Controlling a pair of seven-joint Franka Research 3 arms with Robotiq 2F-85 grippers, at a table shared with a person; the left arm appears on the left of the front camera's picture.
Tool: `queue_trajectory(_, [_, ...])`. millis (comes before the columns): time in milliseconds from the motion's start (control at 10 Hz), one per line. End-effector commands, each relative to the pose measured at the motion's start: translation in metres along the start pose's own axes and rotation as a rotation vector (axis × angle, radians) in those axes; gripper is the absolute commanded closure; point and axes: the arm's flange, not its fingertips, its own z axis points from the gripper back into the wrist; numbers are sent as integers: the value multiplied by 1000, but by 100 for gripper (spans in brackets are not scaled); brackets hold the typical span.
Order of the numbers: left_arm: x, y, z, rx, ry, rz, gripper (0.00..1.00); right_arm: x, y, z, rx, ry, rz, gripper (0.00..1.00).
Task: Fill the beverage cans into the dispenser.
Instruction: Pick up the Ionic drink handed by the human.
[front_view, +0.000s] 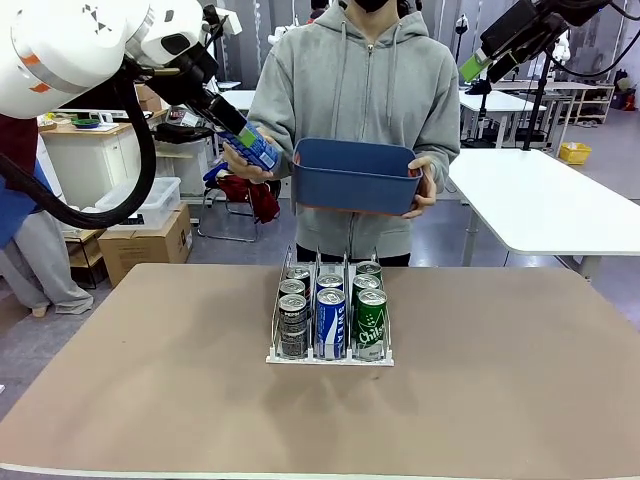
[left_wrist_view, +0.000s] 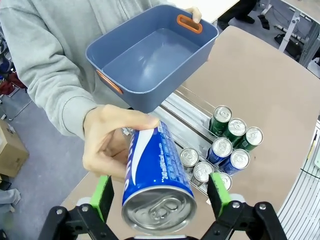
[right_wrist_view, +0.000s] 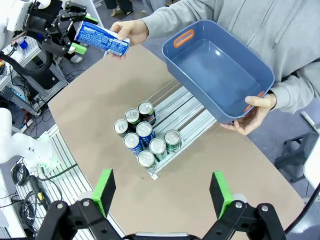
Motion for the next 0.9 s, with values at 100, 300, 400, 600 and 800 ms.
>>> queue_trajectory(100, [-1, 5, -8, -21, -48, -13, 0, 0, 0, -1, 2, -1, 2, 0])
queue_trajectory(300, [1, 1, -3, -1, -8, 8, 0, 0, 0, -1, 2, -1, 2, 0])
queue_trajectory(400, [1, 1, -3, -1, -8, 8, 0, 0, 0, -1, 2, -1, 2, 0])
queue_trajectory(600, [0, -1, -4, 2, -11, 16, 60, 0, 0, -1, 2, -1, 2, 0])
queue_trajectory(800, [0, 1, -2, 6, -9, 12, 65, 0, 0, -1, 2, -1, 2, 0])
